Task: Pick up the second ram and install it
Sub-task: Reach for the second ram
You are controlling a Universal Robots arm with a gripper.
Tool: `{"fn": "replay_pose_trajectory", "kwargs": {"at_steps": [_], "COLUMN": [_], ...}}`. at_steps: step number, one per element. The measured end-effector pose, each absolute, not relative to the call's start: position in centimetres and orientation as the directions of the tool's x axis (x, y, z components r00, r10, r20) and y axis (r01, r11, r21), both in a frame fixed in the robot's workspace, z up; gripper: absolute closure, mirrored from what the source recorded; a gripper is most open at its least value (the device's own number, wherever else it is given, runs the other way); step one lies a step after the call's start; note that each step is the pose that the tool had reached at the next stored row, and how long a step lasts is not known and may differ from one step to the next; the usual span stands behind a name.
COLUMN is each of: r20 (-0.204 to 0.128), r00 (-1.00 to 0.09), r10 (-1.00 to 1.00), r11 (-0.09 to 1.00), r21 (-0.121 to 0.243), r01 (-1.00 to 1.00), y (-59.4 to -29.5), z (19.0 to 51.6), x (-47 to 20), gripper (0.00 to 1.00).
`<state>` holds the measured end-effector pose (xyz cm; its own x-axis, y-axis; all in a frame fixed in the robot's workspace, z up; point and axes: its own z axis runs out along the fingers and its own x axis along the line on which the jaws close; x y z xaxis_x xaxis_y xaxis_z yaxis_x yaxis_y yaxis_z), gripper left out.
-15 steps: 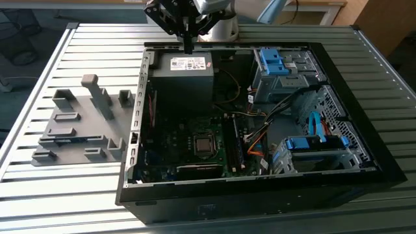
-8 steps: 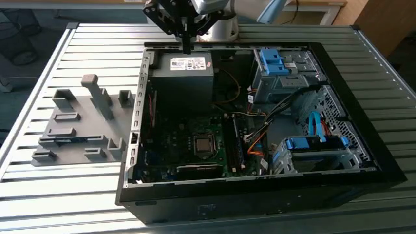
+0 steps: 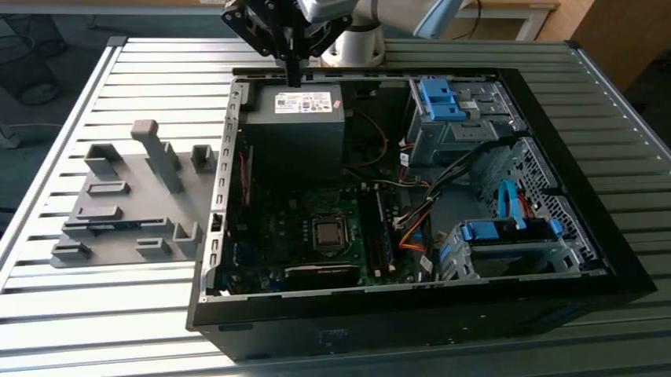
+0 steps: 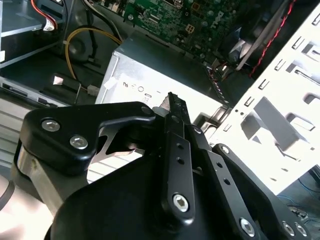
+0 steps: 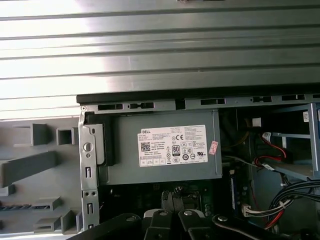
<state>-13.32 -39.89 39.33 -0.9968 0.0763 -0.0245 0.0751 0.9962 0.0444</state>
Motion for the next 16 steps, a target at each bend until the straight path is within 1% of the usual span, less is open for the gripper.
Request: {"fn": "replay_pose_trajectory", "kwargs": {"at_steps": [16], "r20": [-0.024], "r00": [-0.997], "r10": [0.076], "r11": [0.996], "r21": [0.044], "r01": [0.075], "y": [-39.9], "z": [39.3], "x": [-14.4], "gripper": [0.89]}}
